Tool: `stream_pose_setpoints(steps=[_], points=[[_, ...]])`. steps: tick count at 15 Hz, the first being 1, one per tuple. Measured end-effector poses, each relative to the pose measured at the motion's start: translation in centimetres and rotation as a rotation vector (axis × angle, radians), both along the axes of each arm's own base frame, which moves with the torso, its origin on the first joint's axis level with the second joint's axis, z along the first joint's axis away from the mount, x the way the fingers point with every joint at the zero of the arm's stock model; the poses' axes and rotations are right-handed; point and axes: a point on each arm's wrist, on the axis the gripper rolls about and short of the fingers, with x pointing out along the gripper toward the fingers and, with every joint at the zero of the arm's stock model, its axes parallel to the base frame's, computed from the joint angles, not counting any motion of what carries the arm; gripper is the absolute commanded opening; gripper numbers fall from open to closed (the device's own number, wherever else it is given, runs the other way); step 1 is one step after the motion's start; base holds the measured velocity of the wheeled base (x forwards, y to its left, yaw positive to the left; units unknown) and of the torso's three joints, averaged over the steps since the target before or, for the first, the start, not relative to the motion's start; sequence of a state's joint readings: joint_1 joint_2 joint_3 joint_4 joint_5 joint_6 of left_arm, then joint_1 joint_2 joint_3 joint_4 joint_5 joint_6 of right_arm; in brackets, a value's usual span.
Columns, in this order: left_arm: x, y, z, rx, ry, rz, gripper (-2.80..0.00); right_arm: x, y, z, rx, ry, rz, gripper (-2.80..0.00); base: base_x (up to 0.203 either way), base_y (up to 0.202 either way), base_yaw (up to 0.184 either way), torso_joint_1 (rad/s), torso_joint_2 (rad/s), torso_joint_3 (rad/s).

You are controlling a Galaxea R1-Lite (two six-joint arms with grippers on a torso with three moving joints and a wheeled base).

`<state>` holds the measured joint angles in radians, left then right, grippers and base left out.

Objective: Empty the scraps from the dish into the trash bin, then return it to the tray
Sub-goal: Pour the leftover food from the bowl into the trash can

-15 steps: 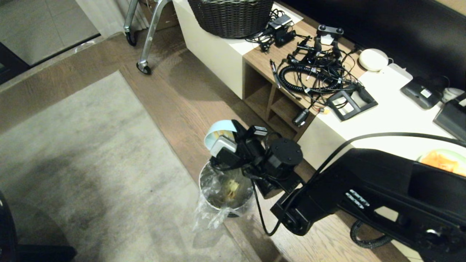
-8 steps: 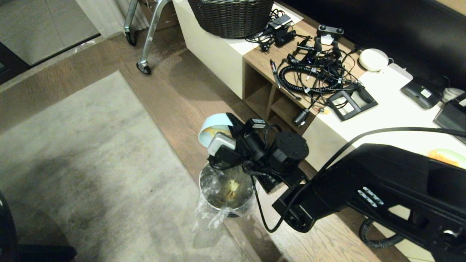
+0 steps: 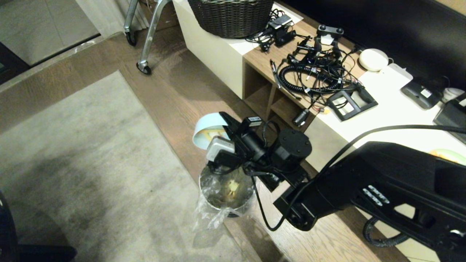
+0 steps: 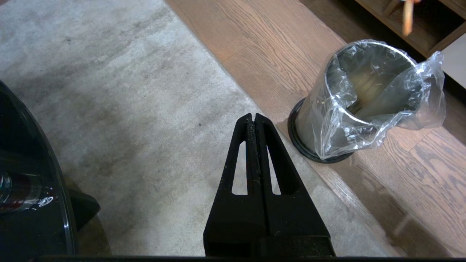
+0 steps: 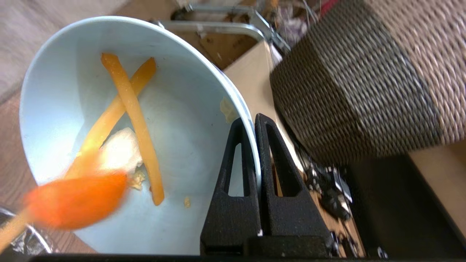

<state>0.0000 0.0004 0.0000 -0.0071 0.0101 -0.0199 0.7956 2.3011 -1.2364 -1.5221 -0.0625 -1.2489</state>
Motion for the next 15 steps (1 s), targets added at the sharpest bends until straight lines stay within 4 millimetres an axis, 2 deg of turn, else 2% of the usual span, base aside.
stream_pose_setpoints(steps=[8, 15], points=[[0.0, 0.0, 0.0, 0.001, 0.000, 0.000, -2.80, 1.3, -1.4, 0.3, -0.032, -0.039, 0.025, -2.80, 0.000, 0.000, 0.000, 0.000, 0.00, 0.000], [0.0, 0.0, 0.0, 0.000, 0.000, 0.000, -2.80, 1.3, -1.7, 0.7, -0.032, -0.052, 0.035, -2.80, 0.000, 0.000, 0.000, 0.000, 0.00, 0.000]])
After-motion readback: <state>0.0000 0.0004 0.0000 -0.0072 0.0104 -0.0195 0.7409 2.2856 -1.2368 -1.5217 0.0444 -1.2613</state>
